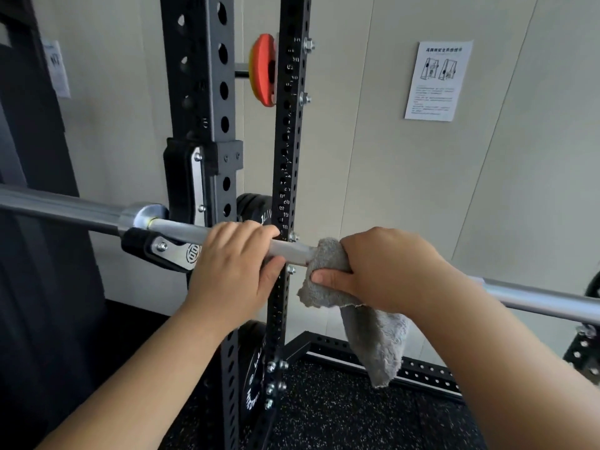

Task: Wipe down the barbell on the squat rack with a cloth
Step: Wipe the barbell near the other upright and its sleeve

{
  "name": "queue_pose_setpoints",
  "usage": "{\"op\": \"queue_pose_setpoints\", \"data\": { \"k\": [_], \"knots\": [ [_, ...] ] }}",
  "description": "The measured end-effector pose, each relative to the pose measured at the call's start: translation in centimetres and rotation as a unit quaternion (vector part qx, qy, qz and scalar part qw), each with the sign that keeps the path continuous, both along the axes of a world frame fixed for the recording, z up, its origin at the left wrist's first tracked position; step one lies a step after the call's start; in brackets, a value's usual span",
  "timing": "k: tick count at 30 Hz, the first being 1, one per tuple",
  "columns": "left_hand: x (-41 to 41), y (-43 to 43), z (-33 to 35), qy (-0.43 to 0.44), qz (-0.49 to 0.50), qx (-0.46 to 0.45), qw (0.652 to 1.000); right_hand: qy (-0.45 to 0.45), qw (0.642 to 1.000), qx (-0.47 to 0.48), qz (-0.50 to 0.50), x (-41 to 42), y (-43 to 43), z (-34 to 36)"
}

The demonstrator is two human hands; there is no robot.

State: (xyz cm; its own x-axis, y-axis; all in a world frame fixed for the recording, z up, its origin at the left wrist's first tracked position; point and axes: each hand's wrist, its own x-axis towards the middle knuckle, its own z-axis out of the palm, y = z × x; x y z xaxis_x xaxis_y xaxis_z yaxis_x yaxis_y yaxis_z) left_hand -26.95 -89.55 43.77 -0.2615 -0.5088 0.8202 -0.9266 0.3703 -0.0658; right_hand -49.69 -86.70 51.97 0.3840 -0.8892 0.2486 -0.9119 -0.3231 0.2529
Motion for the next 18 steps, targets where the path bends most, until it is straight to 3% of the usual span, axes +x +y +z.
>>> {"op": "queue_pose_setpoints", "data": {
  "k": [6, 13, 18],
  "knots": [
    [0.7, 0.1, -0.3, -0.013, 0.007, 0.015, 1.0, 0.016, 0.995, -0.074, 0.061, 4.5, -1.1, -1.5],
    [-0.3, 1.2, 0.3, 0.009, 0.035, 0.037, 0.999, 0.007, 0.999, -0.027, 0.017, -0.9, 0.3, -0.5],
    [-0.6, 1.3, 0.9, 0.025, 0.025, 0.057, 0.998, 0.016, 0.999, 0.0, 0.043, 2.0, -0.9, 0.0]
  ]
}}
